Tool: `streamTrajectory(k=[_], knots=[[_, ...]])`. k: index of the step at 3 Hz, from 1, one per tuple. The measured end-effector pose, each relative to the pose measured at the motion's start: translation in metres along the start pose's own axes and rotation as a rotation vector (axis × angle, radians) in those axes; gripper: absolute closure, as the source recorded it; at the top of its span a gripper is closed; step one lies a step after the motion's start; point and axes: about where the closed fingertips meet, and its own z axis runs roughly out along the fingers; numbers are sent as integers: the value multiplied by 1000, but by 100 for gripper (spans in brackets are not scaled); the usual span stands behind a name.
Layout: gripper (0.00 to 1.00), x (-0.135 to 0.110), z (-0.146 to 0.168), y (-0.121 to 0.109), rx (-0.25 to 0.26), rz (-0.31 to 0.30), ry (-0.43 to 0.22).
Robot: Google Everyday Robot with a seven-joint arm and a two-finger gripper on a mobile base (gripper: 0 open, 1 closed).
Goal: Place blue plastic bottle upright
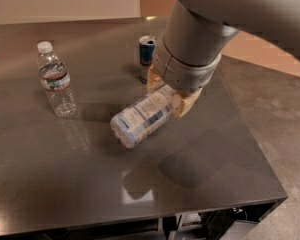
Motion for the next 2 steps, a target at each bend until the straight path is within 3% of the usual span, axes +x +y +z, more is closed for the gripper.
streamTrajectory(k=[1, 2], knots=[[100, -2, -4, -1, 8, -85, 4], [100, -2, -4, -1, 8, -85, 4]])
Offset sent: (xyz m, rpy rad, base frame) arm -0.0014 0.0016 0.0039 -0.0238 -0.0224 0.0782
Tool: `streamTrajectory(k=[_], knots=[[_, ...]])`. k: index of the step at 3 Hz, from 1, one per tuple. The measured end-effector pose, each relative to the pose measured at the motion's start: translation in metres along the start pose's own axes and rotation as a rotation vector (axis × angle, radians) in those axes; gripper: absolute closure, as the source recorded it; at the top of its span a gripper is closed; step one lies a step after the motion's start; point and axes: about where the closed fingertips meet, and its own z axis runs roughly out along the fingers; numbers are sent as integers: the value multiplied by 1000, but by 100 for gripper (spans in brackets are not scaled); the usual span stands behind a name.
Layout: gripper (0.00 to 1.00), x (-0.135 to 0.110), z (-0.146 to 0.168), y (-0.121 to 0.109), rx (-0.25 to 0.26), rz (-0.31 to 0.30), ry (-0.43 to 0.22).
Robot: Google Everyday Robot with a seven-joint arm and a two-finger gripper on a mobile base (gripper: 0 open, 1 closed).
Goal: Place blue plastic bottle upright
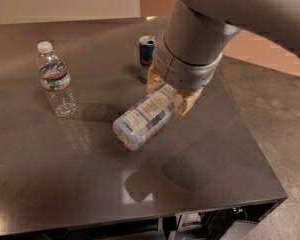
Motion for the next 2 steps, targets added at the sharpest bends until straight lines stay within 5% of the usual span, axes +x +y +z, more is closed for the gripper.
streamTrajectory(k=[1, 2], knots=[[100, 6, -1, -5, 11, -48, -17], [100, 11, 6, -17, 20, -193, -17]])
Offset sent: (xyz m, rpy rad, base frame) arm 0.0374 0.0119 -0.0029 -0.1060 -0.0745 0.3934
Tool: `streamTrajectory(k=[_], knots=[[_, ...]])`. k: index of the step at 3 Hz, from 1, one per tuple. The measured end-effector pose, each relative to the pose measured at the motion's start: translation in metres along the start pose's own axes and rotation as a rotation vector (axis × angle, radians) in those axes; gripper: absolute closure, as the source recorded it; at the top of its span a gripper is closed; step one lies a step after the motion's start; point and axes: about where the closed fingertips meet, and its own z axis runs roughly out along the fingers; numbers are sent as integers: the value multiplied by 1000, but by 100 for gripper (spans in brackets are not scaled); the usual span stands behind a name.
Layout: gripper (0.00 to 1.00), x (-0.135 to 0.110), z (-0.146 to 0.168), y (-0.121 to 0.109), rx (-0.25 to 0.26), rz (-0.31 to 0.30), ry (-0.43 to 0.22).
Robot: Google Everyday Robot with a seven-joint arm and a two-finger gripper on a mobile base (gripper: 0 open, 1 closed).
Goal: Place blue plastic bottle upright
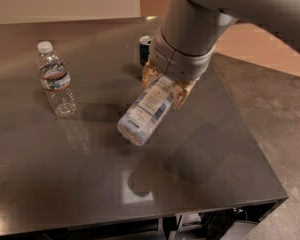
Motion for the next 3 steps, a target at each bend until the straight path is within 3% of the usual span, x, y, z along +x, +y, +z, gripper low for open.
streamTrajectory(k=[1, 3], knots=[[100, 0, 9, -13, 15, -182, 18], [100, -9, 24, -35, 110, -518, 87]])
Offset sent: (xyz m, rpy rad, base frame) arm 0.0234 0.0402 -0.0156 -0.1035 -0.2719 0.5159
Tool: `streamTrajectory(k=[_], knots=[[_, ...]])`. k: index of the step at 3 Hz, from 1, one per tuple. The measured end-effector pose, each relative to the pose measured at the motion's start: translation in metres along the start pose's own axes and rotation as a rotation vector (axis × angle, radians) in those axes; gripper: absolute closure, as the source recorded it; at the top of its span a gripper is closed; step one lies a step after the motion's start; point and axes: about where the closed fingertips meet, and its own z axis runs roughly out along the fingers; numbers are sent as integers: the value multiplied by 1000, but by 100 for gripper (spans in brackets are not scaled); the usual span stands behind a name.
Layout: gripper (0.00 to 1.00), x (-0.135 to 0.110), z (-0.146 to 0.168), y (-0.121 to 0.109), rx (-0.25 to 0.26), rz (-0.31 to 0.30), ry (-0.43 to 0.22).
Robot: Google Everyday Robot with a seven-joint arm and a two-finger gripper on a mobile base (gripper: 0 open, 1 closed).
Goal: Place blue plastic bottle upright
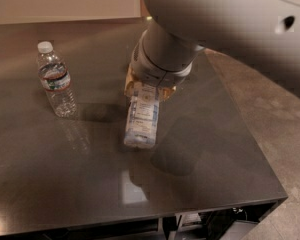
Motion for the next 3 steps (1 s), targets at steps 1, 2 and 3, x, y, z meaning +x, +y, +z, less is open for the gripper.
streamTrajectory(k=[1, 2, 3], knots=[[100, 3, 1, -8, 44, -129, 28], [100, 4, 0, -10, 46, -171, 34], [100, 4, 0, -10, 46, -171, 34]])
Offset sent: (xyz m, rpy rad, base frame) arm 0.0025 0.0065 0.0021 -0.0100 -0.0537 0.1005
